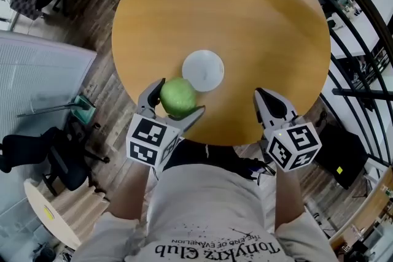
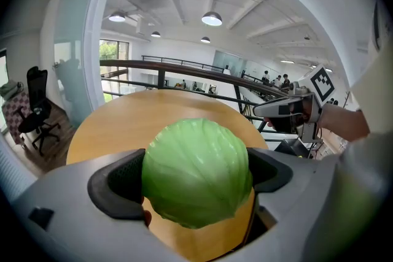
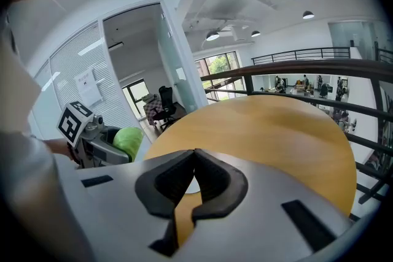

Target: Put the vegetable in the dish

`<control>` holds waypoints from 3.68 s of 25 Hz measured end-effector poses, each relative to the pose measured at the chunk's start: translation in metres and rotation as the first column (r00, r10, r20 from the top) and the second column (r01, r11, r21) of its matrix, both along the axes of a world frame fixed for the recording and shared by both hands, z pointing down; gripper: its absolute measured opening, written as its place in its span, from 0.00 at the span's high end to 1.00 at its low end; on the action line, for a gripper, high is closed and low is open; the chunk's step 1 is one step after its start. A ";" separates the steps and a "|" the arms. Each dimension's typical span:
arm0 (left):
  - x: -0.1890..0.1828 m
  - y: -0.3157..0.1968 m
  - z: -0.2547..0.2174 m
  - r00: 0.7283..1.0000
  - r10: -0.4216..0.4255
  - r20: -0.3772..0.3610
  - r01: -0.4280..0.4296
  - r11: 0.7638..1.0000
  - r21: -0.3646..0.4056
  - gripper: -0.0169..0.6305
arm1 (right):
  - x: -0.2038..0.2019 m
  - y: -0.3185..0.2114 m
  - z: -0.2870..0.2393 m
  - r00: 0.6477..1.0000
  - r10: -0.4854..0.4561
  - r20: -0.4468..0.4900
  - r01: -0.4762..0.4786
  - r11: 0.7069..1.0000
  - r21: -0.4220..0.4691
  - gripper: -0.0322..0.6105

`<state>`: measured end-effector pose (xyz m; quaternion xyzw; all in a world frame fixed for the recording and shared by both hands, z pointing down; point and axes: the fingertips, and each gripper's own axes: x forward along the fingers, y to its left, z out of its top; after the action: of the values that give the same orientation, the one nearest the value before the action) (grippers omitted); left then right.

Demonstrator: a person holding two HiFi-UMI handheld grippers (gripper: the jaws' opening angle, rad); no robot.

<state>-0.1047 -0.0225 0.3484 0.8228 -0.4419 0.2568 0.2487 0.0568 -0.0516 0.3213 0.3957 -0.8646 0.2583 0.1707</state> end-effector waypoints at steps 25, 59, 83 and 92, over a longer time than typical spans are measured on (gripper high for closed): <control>0.029 -0.075 0.087 0.989 0.127 0.082 -0.118 0.987 -0.107 0.20 | 0.018 -0.049 0.067 0.996 0.090 0.024 -0.087 0.991 -0.098 0.92; 0.050 -0.098 0.187 0.919 0.311 0.243 -0.252 0.936 -0.247 0.20 | 0.022 -0.049 0.107 0.992 0.122 0.031 -0.115 0.978 -0.175 0.92; 0.061 -0.101 0.208 0.858 0.420 0.296 -0.326 0.890 -0.320 0.20 | 0.025 -0.052 0.114 0.990 0.136 0.042 -0.126 0.973 -0.195 0.92; 0.060 -0.101 0.209 0.869 0.403 0.288 -0.310 0.896 -0.319 0.20 | 0.023 -0.049 0.114 0.990 0.132 0.044 -0.121 0.973 -0.195 0.92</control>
<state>-0.0444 -0.1234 0.5573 0.7920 -0.2799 0.4953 0.2215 0.0795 -0.1008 0.4357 0.4242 -0.8132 0.3617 0.1669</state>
